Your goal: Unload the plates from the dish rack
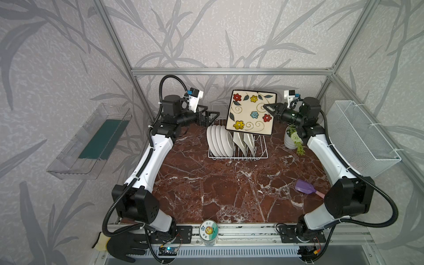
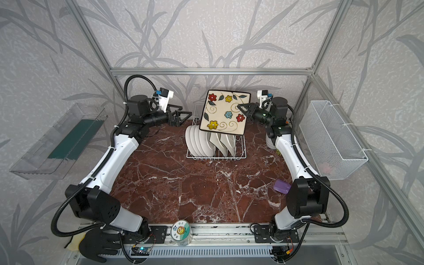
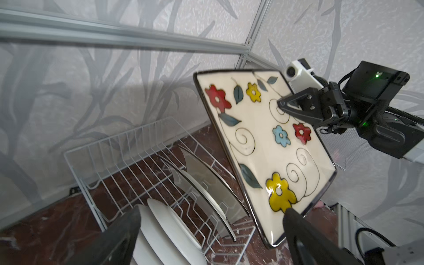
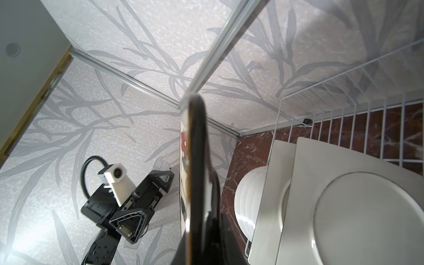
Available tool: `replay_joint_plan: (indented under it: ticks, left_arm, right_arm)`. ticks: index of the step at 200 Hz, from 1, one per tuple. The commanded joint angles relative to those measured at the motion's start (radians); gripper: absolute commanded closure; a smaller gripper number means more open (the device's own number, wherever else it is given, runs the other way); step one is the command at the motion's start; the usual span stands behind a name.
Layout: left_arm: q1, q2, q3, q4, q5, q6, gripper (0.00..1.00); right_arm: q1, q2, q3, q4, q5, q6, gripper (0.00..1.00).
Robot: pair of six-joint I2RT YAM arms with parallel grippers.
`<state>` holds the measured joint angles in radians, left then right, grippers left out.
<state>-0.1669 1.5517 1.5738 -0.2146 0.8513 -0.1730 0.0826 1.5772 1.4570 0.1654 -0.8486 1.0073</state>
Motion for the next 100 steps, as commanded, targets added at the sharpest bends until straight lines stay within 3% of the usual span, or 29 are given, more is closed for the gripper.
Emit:
replay_joint_plan:
  ticks: [1, 76, 100]
  left_arm:
    - [-0.002, 0.03, 0.034, 0.055, 0.15, -0.192, 0.07]
    - [-0.046, 0.12, 0.104, 0.144, 0.274, -0.391, 0.07]
    - [-0.066, 0.15, 0.146, 0.068, 0.262, -0.358, 0.07]
  right_arm:
    - [0.011, -0.023, 0.022, 0.213, -0.08, 0.013, 1.0]
    - [0.058, 0.023, 0.051, 0.217, -0.114, -0.039, 1.0]
    - [0.071, 0.029, 0.05, 0.233, -0.124, -0.034, 1.0]
